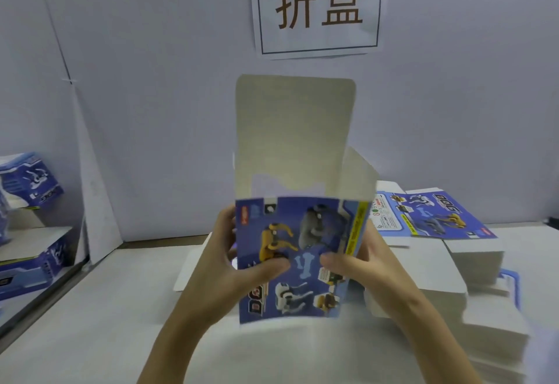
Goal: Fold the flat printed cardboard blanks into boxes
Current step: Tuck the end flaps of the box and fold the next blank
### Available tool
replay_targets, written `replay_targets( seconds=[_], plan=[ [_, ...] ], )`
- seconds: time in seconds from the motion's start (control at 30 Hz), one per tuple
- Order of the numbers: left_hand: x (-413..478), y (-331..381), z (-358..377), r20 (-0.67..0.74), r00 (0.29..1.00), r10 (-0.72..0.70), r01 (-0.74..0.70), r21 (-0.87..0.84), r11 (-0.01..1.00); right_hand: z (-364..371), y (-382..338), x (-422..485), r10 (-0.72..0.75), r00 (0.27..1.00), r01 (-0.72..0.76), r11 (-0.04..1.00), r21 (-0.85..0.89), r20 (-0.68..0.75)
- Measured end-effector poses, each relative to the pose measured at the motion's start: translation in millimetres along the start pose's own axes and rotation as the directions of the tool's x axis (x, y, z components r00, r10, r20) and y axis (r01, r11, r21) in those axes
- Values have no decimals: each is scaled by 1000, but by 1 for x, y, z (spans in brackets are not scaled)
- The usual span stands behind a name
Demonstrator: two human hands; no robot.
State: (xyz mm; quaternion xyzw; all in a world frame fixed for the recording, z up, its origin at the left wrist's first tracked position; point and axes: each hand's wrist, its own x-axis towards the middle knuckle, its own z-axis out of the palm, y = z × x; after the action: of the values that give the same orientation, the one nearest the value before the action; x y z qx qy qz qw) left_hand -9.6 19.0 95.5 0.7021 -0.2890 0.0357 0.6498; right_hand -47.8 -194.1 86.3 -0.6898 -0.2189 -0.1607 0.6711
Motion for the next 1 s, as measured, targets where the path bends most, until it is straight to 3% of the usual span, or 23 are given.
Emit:
replay_targets(
  seconds=[0.07, 0.13, 0.27, 0.47, 0.73, 0.87, 1.0],
  plan=[
    [-2, 0, 1, 81, 989, -121, 124, -36, 992, 0, -5, -1, 0, 1000, 0, 1000, -8, -9],
    [-3, 0, 1, 134, 980, -149, 149, 10, 989, 3, -10, -1, -23, 997, 23, 1000, -5, -74],
    [-4, -1, 10, 154, 988, -13, -13, 167, 986, 2, -13, -1, -137, 979, 130, 990, -54, -150],
    [-8, 1, 18, -22, 960, 278, -276, 67, 959, 4, -19, -2, -198, 968, 183, 978, -104, -153],
    [-11, 6, 2, -17, 918, 397, -394, 91, 915, 12, -28, -8, -401, 903, 336, 884, -325, -156],
    [-12, 9, 2, -21, 882, 472, -462, 166, 871, 13, -31, -6, -549, 832, 413, 709, -572, -79],
    [-11, 11, 2, -29, 875, 484, -466, 224, 856, 15, -29, -5, -551, 833, 425, 701, -573, -57]
  ],
)
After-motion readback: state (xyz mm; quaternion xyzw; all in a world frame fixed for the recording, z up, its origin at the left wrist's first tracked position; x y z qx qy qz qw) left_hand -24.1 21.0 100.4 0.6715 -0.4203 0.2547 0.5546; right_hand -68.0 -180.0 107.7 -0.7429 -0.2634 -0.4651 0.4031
